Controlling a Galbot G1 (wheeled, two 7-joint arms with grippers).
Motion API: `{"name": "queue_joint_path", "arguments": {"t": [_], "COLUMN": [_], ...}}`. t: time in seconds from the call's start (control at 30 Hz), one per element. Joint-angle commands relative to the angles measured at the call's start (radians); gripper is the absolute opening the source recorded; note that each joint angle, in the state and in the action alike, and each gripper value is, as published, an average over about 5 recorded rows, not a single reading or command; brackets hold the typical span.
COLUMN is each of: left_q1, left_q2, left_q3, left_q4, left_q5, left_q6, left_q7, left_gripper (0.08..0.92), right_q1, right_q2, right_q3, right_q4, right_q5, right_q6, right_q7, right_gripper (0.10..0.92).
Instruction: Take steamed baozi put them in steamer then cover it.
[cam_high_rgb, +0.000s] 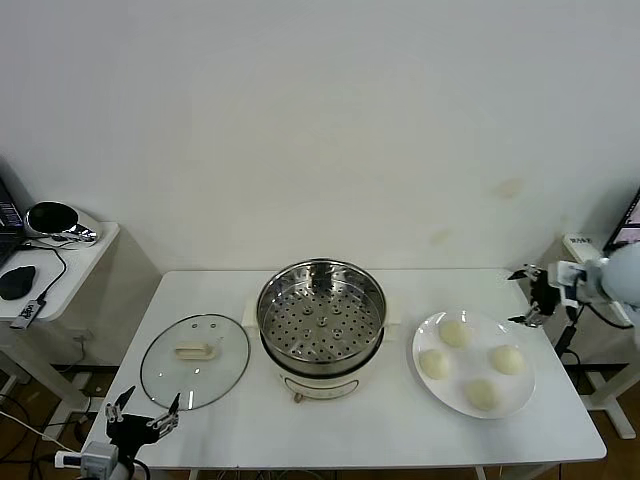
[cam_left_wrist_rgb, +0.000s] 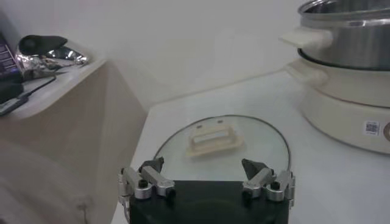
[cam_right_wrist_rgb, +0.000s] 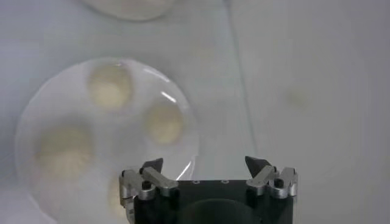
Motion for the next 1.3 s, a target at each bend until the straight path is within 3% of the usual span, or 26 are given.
{"name": "queue_joint_path", "arguments": {"t": [0.03,0.43,1.3], "left_q1": [0.011,0.014,0.016], "left_q2": [-0.015,-0.022,-0.023], "left_q3": [0.002,0.007,0.023], "left_q4": [-0.007,-0.010,0.011], "left_q5": [0.001,0.002,0.017], "left_q6": [0.001,0.004,0.003], "left_q7": [-0.002,-0.001,-0.002], "left_gripper": [0.823,0.823,0.823], "right_q1": [0.221,0.185,0.111], "right_q2": [0.164,0.284,0.297], "right_q3": [-0.273,-0.234,-0.195], "right_q4": [-0.257,-0.390,-0.396], "right_q5": [-0.129,-0.208,-0.230], "right_q6": [0.152,0.183,0.178], "right_q7": [-0.065,0.022,0.050], "right_gripper": [0.823,0.823,0.823]}}
